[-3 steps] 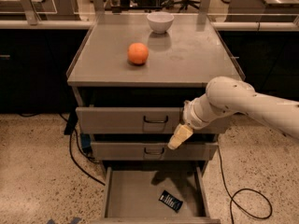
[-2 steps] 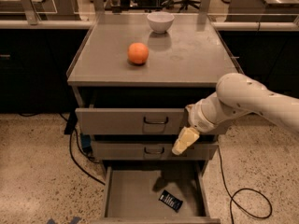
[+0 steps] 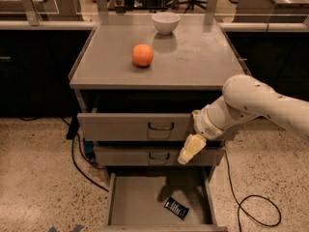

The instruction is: Open top drawer

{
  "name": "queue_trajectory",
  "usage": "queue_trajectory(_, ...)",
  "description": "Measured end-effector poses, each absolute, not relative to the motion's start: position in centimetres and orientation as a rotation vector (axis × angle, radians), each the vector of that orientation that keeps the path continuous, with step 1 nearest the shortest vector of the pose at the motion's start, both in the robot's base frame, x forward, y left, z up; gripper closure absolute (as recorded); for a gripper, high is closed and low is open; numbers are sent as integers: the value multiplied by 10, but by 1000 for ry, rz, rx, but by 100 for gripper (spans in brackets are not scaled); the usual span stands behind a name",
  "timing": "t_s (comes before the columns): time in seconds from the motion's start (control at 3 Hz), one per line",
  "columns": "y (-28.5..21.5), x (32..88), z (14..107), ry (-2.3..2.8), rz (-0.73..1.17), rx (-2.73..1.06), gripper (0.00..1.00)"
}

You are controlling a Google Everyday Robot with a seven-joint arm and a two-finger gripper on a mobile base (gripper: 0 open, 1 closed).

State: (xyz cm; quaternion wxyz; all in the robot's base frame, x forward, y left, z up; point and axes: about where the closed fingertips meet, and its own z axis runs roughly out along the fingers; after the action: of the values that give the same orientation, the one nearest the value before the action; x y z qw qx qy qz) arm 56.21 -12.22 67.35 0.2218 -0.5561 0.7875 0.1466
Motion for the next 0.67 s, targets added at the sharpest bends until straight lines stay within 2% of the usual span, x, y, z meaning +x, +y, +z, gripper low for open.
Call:
queue_trajectory(0.33, -122, 562, 676, 2176, 405, -1536, 0)
queue_trajectory(0.67, -116, 586, 713, 2098, 389, -1542, 0)
